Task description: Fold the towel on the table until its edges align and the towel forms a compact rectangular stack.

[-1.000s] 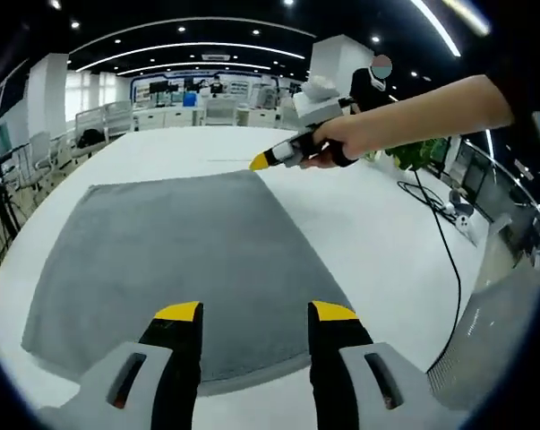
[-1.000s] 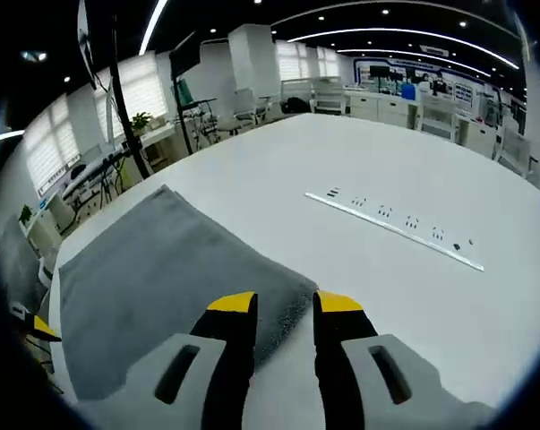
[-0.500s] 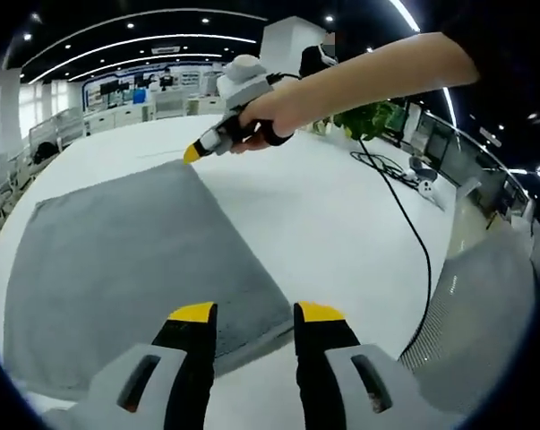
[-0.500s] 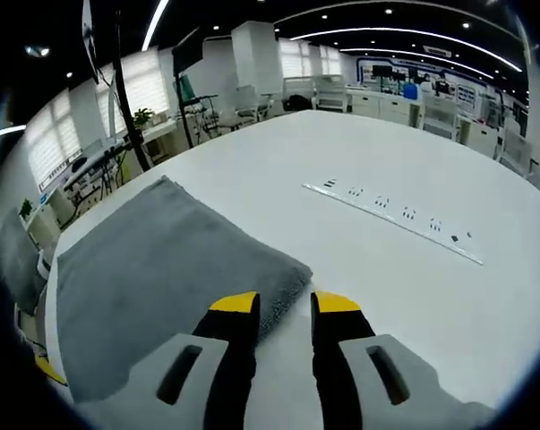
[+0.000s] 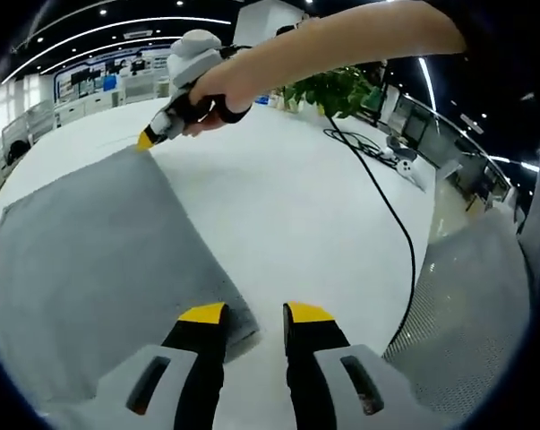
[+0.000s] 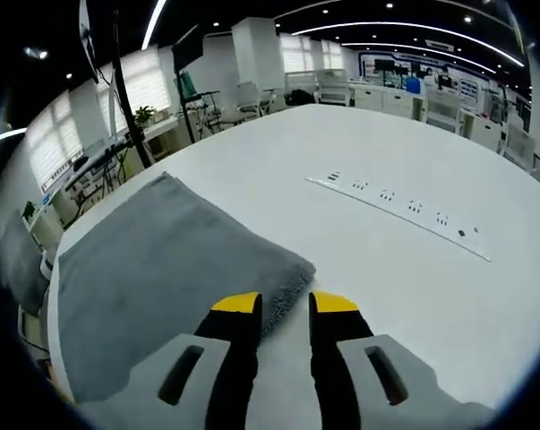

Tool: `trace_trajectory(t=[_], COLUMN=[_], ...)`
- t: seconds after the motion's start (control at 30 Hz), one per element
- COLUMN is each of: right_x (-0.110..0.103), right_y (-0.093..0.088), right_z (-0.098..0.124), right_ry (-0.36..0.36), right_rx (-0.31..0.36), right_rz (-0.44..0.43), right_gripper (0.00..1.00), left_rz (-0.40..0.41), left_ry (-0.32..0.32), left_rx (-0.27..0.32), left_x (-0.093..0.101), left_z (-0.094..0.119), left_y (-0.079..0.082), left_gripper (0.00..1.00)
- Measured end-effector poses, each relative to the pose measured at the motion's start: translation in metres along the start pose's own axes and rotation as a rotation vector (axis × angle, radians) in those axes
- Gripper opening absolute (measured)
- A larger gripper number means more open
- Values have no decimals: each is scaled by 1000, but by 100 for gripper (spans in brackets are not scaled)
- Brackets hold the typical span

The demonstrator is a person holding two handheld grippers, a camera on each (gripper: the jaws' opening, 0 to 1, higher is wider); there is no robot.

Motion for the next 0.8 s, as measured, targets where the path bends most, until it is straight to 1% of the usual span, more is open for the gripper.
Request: trace_trajectory(t=[0.17,0.27,0.3,0.33,0.4,0.43,0.5,0.6,0.67,0.7,0.8], right_x=[5,4,3,3,2,3,3,3,4,3,4], right_y=[0,-2,-3,-3,-7,-9,-10,-12,-11,-12,-13], right_z=[-10,-10,-11,-12,-13,-13,-14,-17,-16,-16,-15], right_ry=[-1,3,4,5,-1,-10,-6,2,7,21,21], right_rx=[-4,-2,-3,-3,-13,-18,-12,-8,-7,-6,2], right_rz=[-15,-10,-9,-8,2,13,9,5,-3,-11,-21], right_gripper=[18,15,14,14,13,11,10,7,5,3,2], left_rz=[-14,-46,-52,-70,-83,-87,-94,-123,-150,-152,-144], left_ry=[6,11,15,34,52,55,62,75,86,85,80], left_rx=[-33,-77,-85,-90,-107,-110,-117,-130,-138,-138,-134], left_x=[-2,-2,-2,-3,-5,-6,-6,-5,-6,-6,-8], left_z=[-5,-9,-10,-10,-10,-10,-11,-11,-12,-12,-12], left_y=[-1,-4,-5,-4,-3,-3,-3,-3,-3,-3,-2], left_gripper=[25,24,23,21,17,15,14,13,10,9,6])
Point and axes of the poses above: the point that each gripper's makers call its tool centre point, and the gripper's own axes: z roughly backward along the fingers, x roughly to its right, y roughly out of its top, the point moved 6 cm from there along z, roughly backward along the fingers, and after that the axes turned 10 degrees about -y, right-handed, at the moved point
